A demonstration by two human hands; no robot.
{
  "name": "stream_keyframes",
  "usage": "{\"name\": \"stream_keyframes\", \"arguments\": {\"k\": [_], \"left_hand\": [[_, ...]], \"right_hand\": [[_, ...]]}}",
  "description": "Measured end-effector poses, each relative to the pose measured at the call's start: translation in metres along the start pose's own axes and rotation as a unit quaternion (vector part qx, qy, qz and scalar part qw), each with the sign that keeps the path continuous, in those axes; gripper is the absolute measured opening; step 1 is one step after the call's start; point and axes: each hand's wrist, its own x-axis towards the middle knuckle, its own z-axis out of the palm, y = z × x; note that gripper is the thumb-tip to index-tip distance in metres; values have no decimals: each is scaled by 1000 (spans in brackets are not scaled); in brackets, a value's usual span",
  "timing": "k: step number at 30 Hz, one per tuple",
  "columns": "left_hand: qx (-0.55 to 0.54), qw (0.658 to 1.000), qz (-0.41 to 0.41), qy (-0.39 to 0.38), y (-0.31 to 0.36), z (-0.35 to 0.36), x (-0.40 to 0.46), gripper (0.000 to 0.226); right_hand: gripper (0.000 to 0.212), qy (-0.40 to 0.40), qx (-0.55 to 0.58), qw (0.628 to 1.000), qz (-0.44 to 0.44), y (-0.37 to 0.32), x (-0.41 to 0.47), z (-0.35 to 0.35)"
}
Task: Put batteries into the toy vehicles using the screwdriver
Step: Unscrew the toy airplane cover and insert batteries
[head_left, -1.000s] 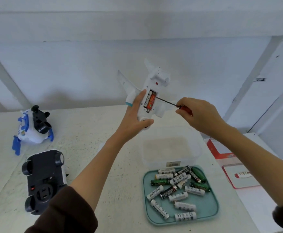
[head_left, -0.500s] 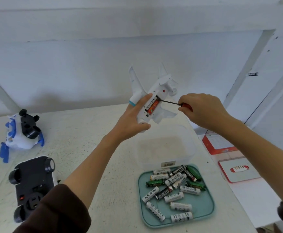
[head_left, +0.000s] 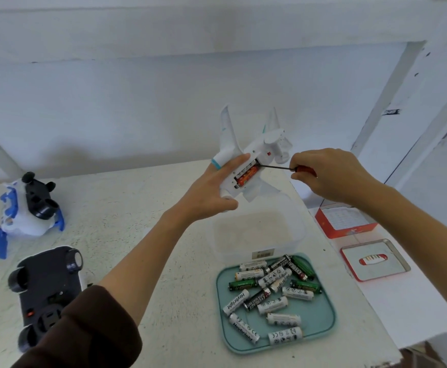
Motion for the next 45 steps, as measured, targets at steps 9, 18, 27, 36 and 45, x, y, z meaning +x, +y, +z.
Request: {"name": "stream_keyframes", "arguments": {"k": [9,18,27,36,45], "left_hand": [[-1,1000,0,-9,-2,-1,2,94],[-30,999,-11,-6,2,-4,1,91],[-90,996,-7,19,7,0,-2,91],[-87,996,-9,19,11,2,-4,90],[-64,998,-9,8,9,-6,1,91]], "right_hand": [[13,-24,9,1000,-3,6,-13,-9],[13,19,26,999,23,-2,-14,-2],[14,84,63,994,39,-16,-11,8],[12,77,89,992,42,-16,-9,12],[9,37,90,995,31,1,-24,4]]}}
